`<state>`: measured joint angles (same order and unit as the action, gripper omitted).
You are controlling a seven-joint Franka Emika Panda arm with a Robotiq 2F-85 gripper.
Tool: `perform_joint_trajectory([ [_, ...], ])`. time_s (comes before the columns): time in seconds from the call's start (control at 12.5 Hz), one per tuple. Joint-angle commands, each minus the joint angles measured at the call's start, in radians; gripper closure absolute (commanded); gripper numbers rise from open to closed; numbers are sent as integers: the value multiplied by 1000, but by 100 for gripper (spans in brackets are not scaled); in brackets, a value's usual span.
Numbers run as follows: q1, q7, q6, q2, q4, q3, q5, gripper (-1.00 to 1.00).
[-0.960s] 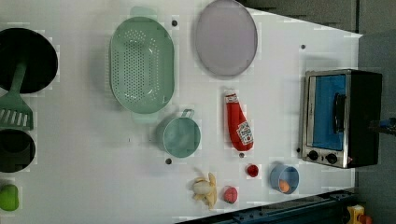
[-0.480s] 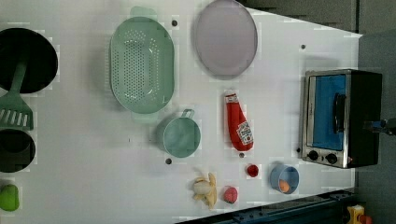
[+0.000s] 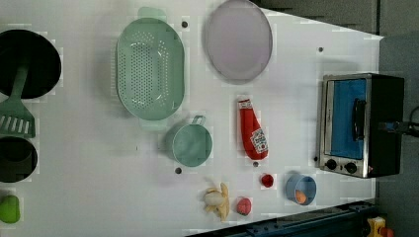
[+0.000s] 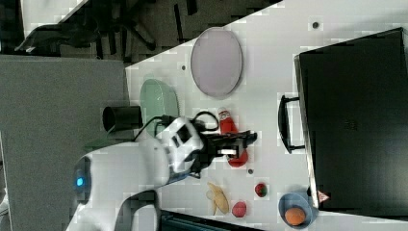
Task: Flap open oven.
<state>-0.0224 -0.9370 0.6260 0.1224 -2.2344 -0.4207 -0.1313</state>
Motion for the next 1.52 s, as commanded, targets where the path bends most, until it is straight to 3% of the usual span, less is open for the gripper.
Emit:
perform_joint_trajectory([
  [0.08, 9, -98, 36, -40, 15, -45, 5, 65],
  [0.88, 7, -97, 197, -253, 14, -63, 6, 65],
  [1.52, 30, -71, 207, -287, 4, -11, -17, 65],
])
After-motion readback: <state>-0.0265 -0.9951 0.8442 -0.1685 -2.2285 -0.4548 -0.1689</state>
